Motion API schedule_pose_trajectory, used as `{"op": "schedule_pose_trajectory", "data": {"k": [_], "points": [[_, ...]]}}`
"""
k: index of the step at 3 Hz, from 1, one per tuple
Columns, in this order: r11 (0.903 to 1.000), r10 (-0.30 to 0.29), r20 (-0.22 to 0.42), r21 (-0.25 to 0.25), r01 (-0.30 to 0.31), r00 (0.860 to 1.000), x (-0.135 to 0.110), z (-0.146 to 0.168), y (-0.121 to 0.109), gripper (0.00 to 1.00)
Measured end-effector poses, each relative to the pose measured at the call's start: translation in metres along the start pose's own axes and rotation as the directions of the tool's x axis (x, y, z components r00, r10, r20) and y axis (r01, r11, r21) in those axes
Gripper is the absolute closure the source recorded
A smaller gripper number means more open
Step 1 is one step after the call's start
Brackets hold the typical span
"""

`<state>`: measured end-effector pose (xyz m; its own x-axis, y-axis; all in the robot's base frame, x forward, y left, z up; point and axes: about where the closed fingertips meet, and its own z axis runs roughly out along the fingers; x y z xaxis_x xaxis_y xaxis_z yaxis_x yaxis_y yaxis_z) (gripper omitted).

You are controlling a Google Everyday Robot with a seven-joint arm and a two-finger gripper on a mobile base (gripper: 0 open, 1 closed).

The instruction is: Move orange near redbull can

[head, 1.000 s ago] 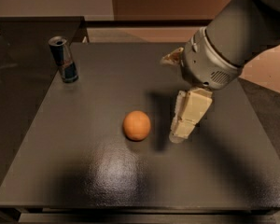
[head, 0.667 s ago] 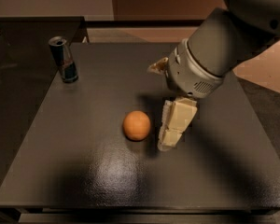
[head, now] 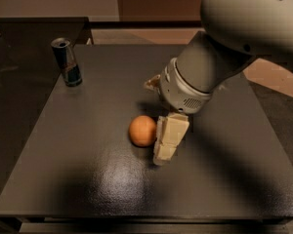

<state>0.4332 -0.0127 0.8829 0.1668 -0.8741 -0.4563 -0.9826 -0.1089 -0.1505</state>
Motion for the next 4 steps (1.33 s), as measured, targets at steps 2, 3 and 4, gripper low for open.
{"op": "schedule_pose_trajectory", "data": {"k": [2, 3, 4], "points": [[0.9986, 0.013, -0.001, -0.051, -0.013, 1.000, 0.007, 0.031, -0.002, 0.18], [0.9967, 0.021, 0.008, -0.079, -0.020, 1.000, 0.008, 0.035, -0.002, 0.42], [0.9958, 0.033, 0.032, -0.086, -0.030, 0.999, 0.006, 0.030, -0.004, 0.64]]}}
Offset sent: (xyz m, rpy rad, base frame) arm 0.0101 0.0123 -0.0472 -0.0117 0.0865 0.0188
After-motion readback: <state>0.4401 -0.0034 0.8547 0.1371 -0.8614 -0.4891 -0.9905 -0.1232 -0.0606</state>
